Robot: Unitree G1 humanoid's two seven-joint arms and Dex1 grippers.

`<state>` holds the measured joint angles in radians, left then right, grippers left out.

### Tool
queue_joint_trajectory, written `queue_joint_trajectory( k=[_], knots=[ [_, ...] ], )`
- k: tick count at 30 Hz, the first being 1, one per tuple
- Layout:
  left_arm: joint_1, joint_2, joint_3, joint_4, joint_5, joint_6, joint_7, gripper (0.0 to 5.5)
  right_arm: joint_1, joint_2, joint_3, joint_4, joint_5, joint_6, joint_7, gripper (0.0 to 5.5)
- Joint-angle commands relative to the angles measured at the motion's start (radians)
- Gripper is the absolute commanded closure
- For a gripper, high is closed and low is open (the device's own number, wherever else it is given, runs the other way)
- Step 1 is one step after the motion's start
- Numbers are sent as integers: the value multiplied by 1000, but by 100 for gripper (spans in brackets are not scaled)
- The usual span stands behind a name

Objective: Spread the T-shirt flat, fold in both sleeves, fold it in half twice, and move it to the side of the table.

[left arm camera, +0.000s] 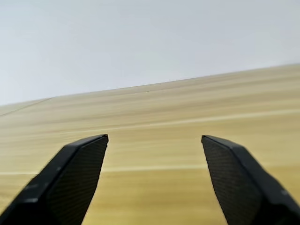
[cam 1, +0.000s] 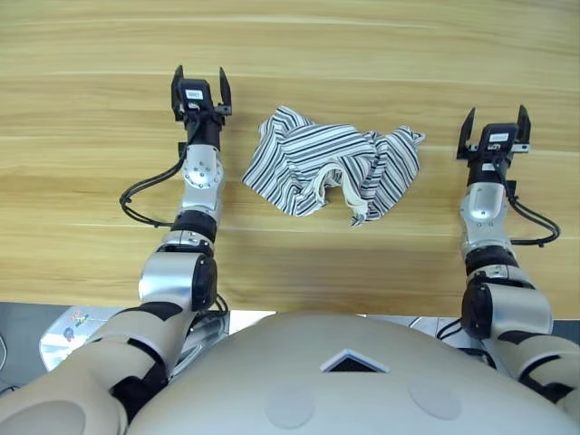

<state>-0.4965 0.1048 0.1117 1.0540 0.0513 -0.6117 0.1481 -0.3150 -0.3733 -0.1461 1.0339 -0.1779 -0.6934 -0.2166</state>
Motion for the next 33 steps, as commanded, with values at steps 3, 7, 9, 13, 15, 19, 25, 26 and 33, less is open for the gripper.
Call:
queue_joint_trajectory(
  k=[3, 7, 9, 13, 15, 19, 25, 26, 33],
  knots=[
    [-21, -2, 15, 22, -31, 4, -49, 180, -34, 7, 19, 22, 5, -8, 7, 162],
    [5, -7, 17, -9, -48, -25, -94, 180, -25, 8, 21, 9, 17, -13, 16, 162],
    [20, -8, 17, -26, -51, -40, -98, 180, -18, 8, 20, 3, 22, -18, 21, 162],
    [54, -1, 19, -64, -48, -56, -90, 180, -9, 12, 21, -11, 26, -23, 32, 162],
    [67, 3, 21, -78, -46, -57, -84, 180, -7, 15, 21, -16, 26, -23, 36, 162],
    [78, 10, 21, -94, -40, -49, -71, 180, -5, 15, 19, -21, 28, -18, 39, 162],
    [83, 15, 16, -99, -31, -41, -65, 180, -2, 18, 24, -29, 33, -16, 44, 162],
    [84, 15, 17, -100, -31, -42, -65, 180, -2, 18, 25, -31, 34, -15, 44, 162],
    [93, 16, 11, -109, -26, -46, -66, 180, 11, 19, 31, -49, 35, -18, 47, 162]
  ],
)
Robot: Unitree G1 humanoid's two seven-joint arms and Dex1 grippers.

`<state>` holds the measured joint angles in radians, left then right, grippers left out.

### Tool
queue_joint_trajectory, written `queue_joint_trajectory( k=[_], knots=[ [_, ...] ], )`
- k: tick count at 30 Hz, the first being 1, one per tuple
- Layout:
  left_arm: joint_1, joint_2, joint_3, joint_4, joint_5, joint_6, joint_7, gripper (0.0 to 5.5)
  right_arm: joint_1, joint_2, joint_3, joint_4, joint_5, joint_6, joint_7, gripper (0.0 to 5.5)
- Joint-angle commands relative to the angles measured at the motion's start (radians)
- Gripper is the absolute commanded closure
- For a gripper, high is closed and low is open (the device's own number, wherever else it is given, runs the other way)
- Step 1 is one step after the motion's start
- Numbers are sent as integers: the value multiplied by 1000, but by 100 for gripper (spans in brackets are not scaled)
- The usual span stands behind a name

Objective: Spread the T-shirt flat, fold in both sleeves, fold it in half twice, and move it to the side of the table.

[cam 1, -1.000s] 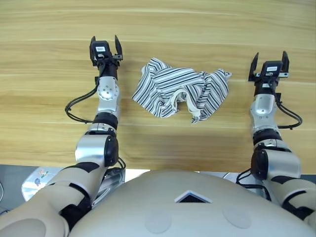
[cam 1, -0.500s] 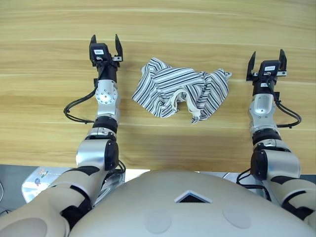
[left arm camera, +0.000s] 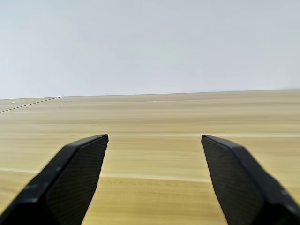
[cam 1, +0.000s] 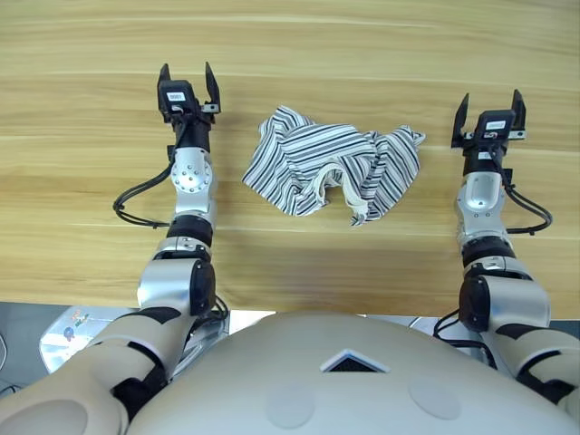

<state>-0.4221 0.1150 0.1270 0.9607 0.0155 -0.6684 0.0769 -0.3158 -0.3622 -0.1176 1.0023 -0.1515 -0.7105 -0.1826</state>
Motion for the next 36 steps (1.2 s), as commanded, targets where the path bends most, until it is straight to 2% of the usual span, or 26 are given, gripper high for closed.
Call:
queue_joint_trajectory(
  k=[1, 20, 25, 27, 31, 34, 36],
  knots=[
    [19, 6, -5, -17, 10, 11, 5, 180, 14, 8, 3, -20, 10, 0, 13, 162],
    [34, 3, -6, -25, 27, 8, 19, 180, 41, 0, 7, -27, 4, -13, -4, 162],
    [58, 14, -29, -45, 48, -4, -10, 180, 98, -19, 31, -95, -65, -38, -58, 162],
    [157, 41, -68, -174, 71, -26, -68, 180, 202, -54, 43, -261, -142, -1, -75, 162],
    [482, 194, -190, -594, 201, -69, -237, 180, 517, -168, 24, -720, -245, 114, 64, 162],
    [701, 324, -262, -785, 210, -129, -370, 180, 701, -232, 50, -896, -270, 162, 192, 162],
    [796, 387, -297, -858, 142, -133, -449, 180, 778, -252, 66, -955, -268, 190, 258, 162]
  ],
)
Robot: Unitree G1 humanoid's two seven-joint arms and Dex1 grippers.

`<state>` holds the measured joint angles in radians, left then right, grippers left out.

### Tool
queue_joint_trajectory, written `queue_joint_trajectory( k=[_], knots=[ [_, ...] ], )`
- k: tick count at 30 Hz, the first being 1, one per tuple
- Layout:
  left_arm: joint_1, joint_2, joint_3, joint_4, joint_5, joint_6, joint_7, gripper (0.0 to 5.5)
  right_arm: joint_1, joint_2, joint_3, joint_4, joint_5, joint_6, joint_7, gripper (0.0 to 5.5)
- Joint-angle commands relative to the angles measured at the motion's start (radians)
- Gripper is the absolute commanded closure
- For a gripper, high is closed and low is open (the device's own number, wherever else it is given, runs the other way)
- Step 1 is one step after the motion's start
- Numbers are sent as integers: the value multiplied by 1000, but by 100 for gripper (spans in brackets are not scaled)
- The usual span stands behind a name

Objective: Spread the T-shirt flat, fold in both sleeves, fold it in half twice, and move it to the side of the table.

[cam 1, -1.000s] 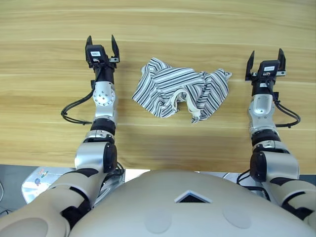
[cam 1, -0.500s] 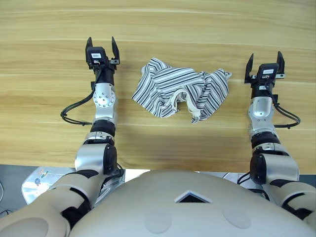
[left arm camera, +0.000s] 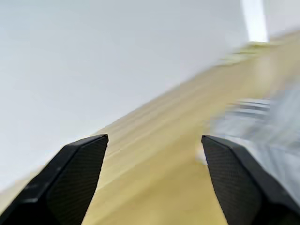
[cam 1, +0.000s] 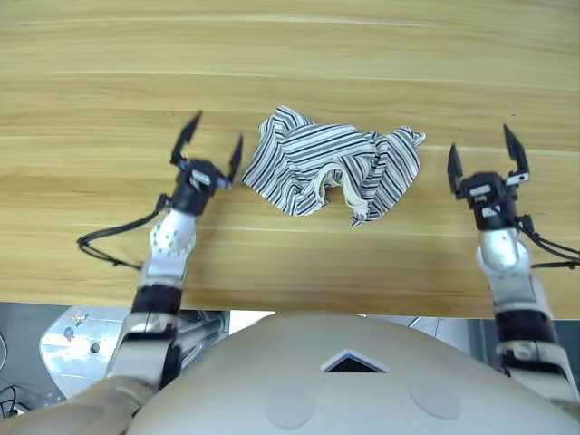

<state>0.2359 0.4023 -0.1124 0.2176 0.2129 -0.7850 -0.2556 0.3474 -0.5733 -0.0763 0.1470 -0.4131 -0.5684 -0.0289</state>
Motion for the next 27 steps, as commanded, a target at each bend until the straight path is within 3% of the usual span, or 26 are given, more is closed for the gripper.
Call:
queue_joint_trajectory(
  k=[1, 7, 16, 27],
  knots=[
    [168, 125, -71, -138, -92, -12, -150, 180, 141, -48, 37, -119, -6, 58, 134, 162],
    [144, 220, -110, -155, -56, 40, -270, 180, 170, -100, 113, -207, -30, 69, 276, 162],
    [-20, 253, -76, -231, 391, 216, -140, 180, 148, -111, 147, -294, -43, 126, 362, 162],
    [-79, 236, -185, -217, 460, 221, -130, 180, 105, -100, 229, -237, -76, 130, 372, 162]
  ],
)
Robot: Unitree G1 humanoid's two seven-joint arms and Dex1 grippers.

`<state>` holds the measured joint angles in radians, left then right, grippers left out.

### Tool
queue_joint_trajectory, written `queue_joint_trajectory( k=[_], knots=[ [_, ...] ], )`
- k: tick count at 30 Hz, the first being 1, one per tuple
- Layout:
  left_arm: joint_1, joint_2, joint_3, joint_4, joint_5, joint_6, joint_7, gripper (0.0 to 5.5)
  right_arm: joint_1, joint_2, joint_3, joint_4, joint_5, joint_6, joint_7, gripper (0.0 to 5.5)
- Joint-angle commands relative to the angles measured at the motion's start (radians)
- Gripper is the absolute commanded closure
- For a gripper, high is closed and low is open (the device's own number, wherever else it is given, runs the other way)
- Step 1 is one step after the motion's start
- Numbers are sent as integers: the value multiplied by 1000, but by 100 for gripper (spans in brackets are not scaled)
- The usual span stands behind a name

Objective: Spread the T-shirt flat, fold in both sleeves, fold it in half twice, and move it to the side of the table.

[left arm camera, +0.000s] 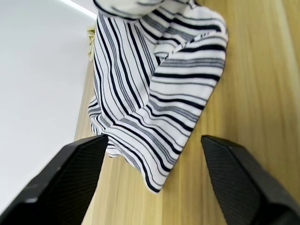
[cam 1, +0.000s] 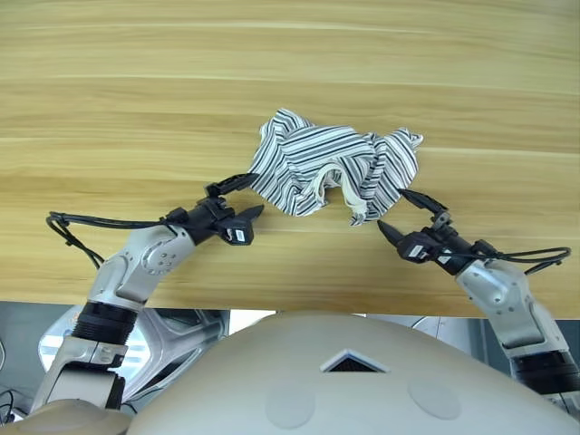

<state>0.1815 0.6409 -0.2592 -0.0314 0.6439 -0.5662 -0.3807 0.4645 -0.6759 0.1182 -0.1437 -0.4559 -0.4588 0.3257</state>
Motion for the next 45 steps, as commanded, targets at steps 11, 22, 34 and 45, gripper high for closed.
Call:
queue_joint_trajectory(
  k=[11, 22, 34, 45],
  knots=[
    [-87, -24, -138, 107, 52, -3, 27, 180, -86, 13, 64, 152, -29, -2, -30, 162],
    [-55, 2, -137, 110, 20, -4, 72, 177, -107, 12, 94, 191, -22, -19, -40, 373],
    [83, 68, -96, 6, -113, -4, 22, 177, -127, 26, 95, 227, -11, -17, -57, 548],
    [-91, -56, -184, 129, 67, 101, 79, 177, -100, 32, 98, 213, -11, -26, -85, 548]
  ],
)
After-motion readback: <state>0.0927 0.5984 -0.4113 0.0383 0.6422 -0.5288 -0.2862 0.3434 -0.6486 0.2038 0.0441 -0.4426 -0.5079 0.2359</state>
